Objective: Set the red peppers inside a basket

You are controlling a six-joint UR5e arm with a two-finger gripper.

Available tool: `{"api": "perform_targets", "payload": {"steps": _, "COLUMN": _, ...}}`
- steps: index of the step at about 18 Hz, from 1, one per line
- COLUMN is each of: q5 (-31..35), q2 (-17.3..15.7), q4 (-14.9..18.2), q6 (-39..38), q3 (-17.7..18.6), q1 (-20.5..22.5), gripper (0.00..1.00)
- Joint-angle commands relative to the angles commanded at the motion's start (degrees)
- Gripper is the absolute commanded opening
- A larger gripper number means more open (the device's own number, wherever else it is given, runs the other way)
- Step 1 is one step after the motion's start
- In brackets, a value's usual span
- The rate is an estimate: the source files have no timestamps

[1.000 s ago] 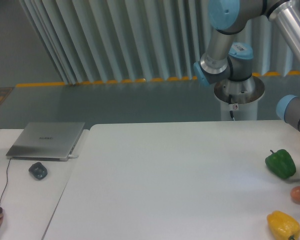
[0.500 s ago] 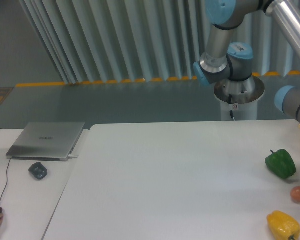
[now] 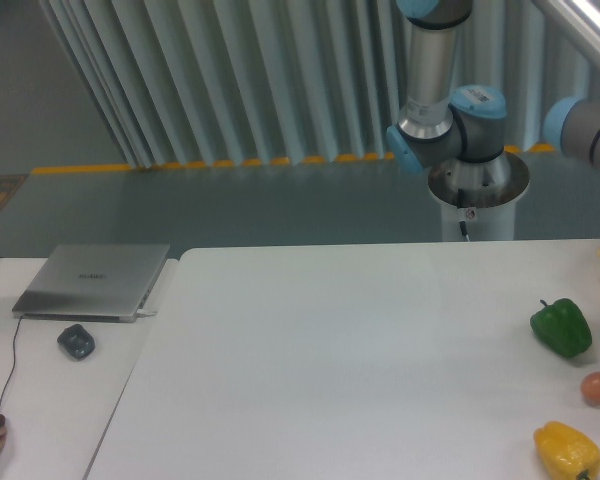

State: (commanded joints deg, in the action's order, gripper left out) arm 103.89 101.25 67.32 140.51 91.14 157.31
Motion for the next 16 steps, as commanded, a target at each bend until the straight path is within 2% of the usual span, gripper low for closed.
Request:
{"api": "perform_targets", "payload": {"steps": 6, "q5": -7.64, "q2": 0.43, "q4": -0.96, "q6": 19.41, "q3": -0.26, "q1": 14.49, "gripper": 0.33}}
{"api": "perform_targets", "payload": {"steps": 10, "q5": -9.41, "q2": 4.64, "q4": -5.34, "q6": 26.29, "q3": -0.97, "q1": 18.81, "gripper": 0.33}}
{"api": "perform_targets", "payload": {"steps": 13, "q5": -11.6, "q2": 8.16, "q4": -7.03, "q6": 29.02, "q3": -2.46, "q1": 20.23, "gripper": 0.34}}
{"api": "perform_targets", "payload": {"steps": 16, "q5": -13.63, "q2": 11.59, "q4": -10.62, "q6": 30.61, "q3": -2.9, "q1": 21.29, "gripper": 0.35}}
